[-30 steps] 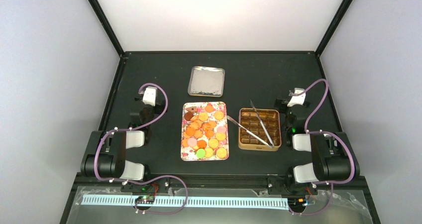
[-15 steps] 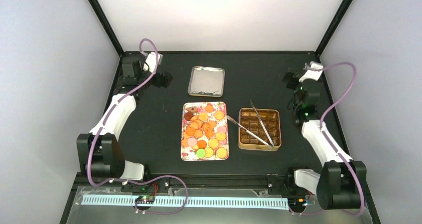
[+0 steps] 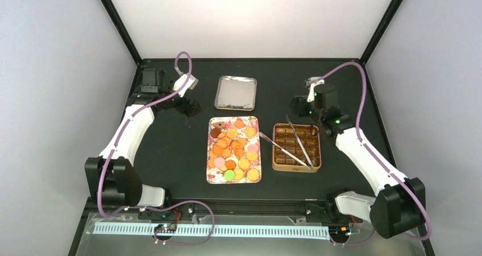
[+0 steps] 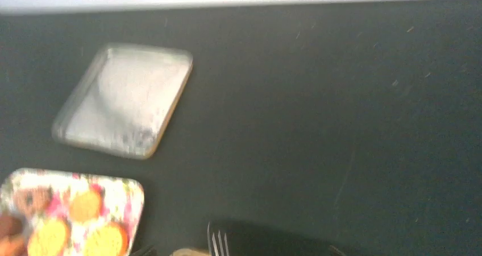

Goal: Pack the cookies
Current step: Pick up the clamp from the packing box.

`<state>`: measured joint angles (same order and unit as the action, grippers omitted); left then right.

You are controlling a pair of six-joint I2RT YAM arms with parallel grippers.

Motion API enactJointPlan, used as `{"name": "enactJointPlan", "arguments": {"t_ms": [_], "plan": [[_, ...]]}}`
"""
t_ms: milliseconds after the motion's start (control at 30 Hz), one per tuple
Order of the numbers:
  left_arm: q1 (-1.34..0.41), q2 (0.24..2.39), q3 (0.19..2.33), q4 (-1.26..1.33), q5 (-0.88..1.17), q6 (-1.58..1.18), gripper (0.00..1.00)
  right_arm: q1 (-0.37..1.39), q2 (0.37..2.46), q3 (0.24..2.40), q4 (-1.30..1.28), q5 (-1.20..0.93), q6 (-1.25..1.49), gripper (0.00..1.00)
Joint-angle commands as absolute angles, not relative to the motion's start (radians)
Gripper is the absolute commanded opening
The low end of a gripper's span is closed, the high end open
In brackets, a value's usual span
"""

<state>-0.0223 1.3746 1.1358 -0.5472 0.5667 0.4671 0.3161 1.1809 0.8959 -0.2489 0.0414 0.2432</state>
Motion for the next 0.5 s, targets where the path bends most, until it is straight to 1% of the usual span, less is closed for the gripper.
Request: {"name": "enactJointPlan", "arguments": {"t_ms": [0, 100, 267, 467], "plan": [[-0.037, 1.369, 1.167, -0.736, 0.589, 0.619, 0.99, 0.392, 1.216, 0.854, -0.394, 0.099, 0.261, 0.76], [-0.055, 1.368, 1.159, -0.783, 0.59, 0.625, 0.99, 0.411, 1.257, 0.837, -0.415, 0.116, 0.292, 0.69], [-0.163, 1.321, 1.124, -0.812, 0.558, 0.661, 0.99, 0.457, 1.27, 0.806, -0.405, 0.142, 0.301, 0.62], [-0.264, 1.326, 1.155, -0.853, 0.529, 0.682, 0.99, 0.467, 1.285, 0.777, -0.386, 0.155, 0.306, 0.48]]}}
